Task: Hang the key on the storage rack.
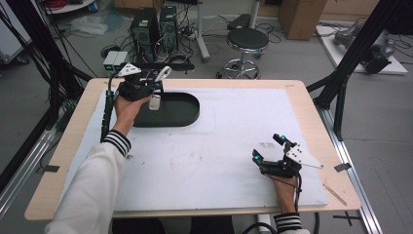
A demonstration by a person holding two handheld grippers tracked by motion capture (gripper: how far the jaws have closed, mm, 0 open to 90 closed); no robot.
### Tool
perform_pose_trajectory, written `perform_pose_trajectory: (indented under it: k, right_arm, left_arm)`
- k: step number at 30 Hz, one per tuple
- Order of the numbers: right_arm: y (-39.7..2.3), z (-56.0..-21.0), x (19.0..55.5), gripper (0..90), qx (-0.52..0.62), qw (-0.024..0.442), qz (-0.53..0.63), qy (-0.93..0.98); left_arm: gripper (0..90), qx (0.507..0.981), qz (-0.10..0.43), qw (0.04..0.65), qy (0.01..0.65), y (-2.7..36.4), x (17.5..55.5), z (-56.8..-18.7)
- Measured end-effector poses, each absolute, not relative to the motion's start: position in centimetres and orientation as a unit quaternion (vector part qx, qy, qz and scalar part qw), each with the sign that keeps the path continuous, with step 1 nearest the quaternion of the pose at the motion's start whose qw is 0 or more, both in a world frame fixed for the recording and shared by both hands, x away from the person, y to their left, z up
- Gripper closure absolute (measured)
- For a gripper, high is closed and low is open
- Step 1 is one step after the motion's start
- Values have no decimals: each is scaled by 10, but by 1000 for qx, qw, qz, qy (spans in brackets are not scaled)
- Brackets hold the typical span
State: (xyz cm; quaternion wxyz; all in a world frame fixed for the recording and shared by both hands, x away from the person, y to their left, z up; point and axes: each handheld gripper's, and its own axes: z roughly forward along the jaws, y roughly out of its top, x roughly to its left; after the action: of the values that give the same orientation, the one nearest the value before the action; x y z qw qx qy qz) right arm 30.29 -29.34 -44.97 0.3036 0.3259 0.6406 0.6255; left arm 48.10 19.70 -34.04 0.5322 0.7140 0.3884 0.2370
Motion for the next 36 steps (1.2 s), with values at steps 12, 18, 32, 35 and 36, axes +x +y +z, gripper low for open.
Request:
perform_pose_trajectory:
  k: [12,18,32,35,36]
  right_arm:
    - [-293,-450,302,3,330,297,624,643]
    - [-293,-451,303,3,331,296,624,643]
    - [-294,-451,303,3,332,293,628,640]
    - [-294,-451,303,3,332,293,629,639]
    - [-294,-451,303,3,332,293,629,639]
  left_arm:
    - [740,725,254,511,386,190,485,-349]
    - [740,726,260,505,387,187,487,-355]
    - [730,724,290,472,410,170,490,-364]
    - [726,722,279,476,417,171,491,-365]
    - [723,723,274,477,419,171,491,-365]
